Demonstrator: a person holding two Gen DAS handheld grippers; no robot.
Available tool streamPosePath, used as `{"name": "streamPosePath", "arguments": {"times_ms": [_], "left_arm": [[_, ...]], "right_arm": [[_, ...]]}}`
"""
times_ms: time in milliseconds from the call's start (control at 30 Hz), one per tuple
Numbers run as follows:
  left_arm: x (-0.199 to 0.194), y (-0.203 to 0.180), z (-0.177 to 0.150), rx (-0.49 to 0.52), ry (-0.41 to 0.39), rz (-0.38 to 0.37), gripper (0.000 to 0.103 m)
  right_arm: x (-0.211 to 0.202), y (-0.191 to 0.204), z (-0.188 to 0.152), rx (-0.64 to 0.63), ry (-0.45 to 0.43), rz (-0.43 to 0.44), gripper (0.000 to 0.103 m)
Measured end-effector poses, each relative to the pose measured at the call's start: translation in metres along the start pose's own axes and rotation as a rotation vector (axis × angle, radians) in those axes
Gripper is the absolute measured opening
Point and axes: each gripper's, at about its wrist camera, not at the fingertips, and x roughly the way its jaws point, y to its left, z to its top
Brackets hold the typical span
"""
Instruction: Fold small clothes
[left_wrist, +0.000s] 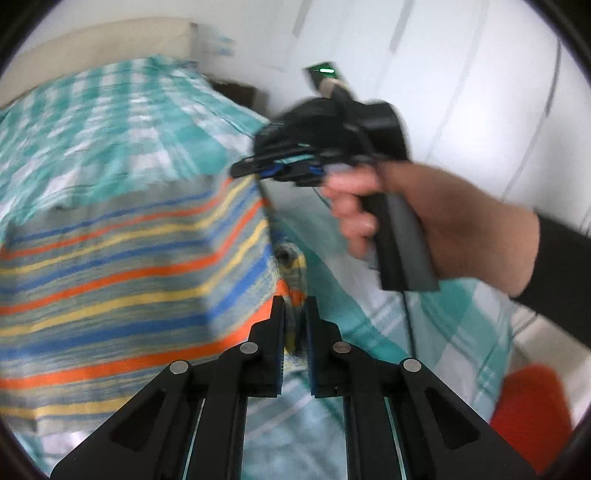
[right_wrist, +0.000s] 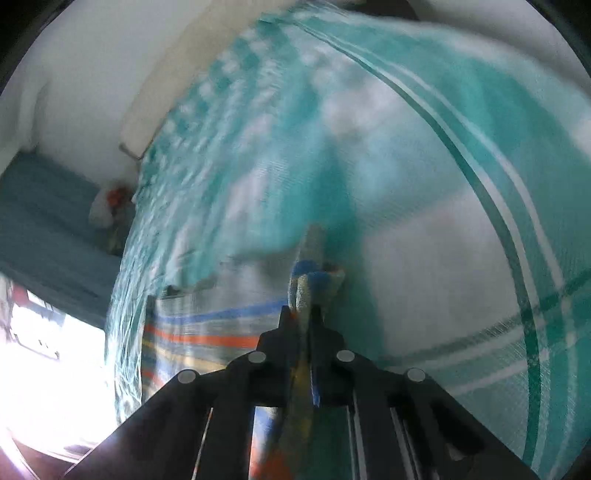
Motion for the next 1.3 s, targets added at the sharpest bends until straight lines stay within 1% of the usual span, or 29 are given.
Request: {"name": "streamPosePath", "arguments": {"times_ms": [67, 133, 233, 300, 367, 467, 567, 633, 667, 700, 733, 767, 800, 833, 867, 900, 967, 1000, 1033, 1067, 1133, 1167, 1200, 1233, 1267, 1300], "left_arm": [[-0.029, 0.026, 0.001, -0.072, -0.048, 0.006, 0.008], [-0.052, 0.054, 0.001, -0.138, -0.087, 0.028, 0.008], [-0.081, 0.098, -0.008, -0.249, -0.127, 0.073, 0.008], [-0.095, 0.127, -0.017, -0.310, -0.137, 0.119, 0.008], [-0.104, 0.152, -0.029, -0.361, -0.138, 0.150, 0.007], [-0.109, 0.186, -0.044, -0.424, -0.130, 0.197, 0.007], [-0.108, 0.213, -0.061, -0.492, -0.115, 0.231, 0.007], [-0.107, 0.228, -0.071, -0.528, -0.105, 0.252, 0.008], [-0.105, 0.231, -0.073, -0.535, -0.102, 0.260, 0.008], [-0.107, 0.234, -0.079, -0.539, -0.094, 0.262, 0.010], [-0.104, 0.236, -0.082, -0.547, -0.071, 0.274, 0.013], [-0.106, 0.235, -0.085, -0.554, -0.055, 0.297, 0.019], [-0.110, 0.235, -0.089, -0.568, -0.052, 0.327, 0.032], [-0.116, 0.237, -0.093, -0.585, -0.060, 0.337, 0.041], [-0.126, 0.239, -0.098, -0.615, -0.075, 0.343, 0.057], [-0.134, 0.240, -0.101, -0.633, -0.095, 0.351, 0.061], [-0.149, 0.241, -0.104, -0.646, -0.127, 0.348, 0.062], [-0.155, 0.240, -0.102, -0.639, -0.136, 0.340, 0.062], [-0.158, 0.239, -0.097, -0.623, -0.144, 0.325, 0.062], [-0.158, 0.237, -0.090, -0.601, -0.146, 0.302, 0.062], [-0.150, 0.234, -0.076, -0.557, -0.132, 0.275, 0.062], [-0.143, 0.233, -0.066, -0.529, -0.115, 0.267, 0.062], [-0.131, 0.233, -0.057, -0.500, -0.095, 0.272, 0.062], [-0.121, 0.232, -0.050, -0.474, -0.078, 0.287, 0.062], [-0.112, 0.231, -0.047, -0.454, -0.056, 0.312, 0.061], [-0.102, 0.231, -0.047, -0.446, -0.031, 0.332, 0.046]], "right_arm": [[-0.012, 0.041, 0.004, -0.110, -0.023, 0.003, 0.008], [-0.015, 0.082, 0.009, -0.181, -0.025, 0.030, 0.008], [0.000, 0.144, 0.014, -0.266, -0.002, 0.066, 0.008], [0.019, 0.183, 0.005, -0.312, 0.023, 0.082, 0.008], [0.052, 0.218, -0.005, -0.344, 0.055, 0.086, 0.008], [0.095, 0.255, -0.020, -0.368, 0.110, 0.086, 0.008], [0.135, 0.278, -0.037, -0.387, 0.154, 0.052, 0.008], [0.162, 0.285, -0.044, -0.365, 0.178, 0.040, 0.008], [0.168, 0.284, -0.049, -0.352, 0.188, 0.042, 0.011], [0.177, 0.284, -0.053, -0.331, 0.206, 0.056, 0.014], [0.184, 0.283, -0.057, -0.310, 0.218, 0.060, 0.015], [0.188, 0.281, -0.060, -0.283, 0.226, 0.059, 0.021], [0.189, 0.278, -0.063, -0.255, 0.234, 0.074, 0.034], [0.188, 0.274, -0.064, -0.213, 0.242, 0.104, 0.040], [0.182, 0.267, -0.064, -0.160, 0.239, 0.149, 0.048], [0.175, 0.264, -0.064, -0.134, 0.228, 0.180, 0.048], [0.147, 0.255, -0.063, -0.114, 0.188, 0.253, 0.048], [0.131, 0.250, -0.062, -0.133, 0.166, 0.260, 0.048], [0.113, 0.245, -0.063, -0.169, 0.141, 0.247, 0.048], [0.093, 0.240, -0.065, -0.225, 0.114, 0.209, 0.047], [0.059, 0.230, -0.074, -0.363, 0.069, 0.098, 0.046], [0.044, 0.225, -0.083, -0.434, 0.050, 0.037, 0.040], [0.033, 0.221, -0.091, -0.480, 0.045, 0.001, 0.032], [0.025, 0.218, -0.099, -0.512, 0.049, -0.013, 0.030], [0.018, 0.217, -0.113, -0.543, 0.064, -0.006, 0.026], [0.015, 0.218, -0.123, -0.568, 0.071, 0.001, 0.024]]}}
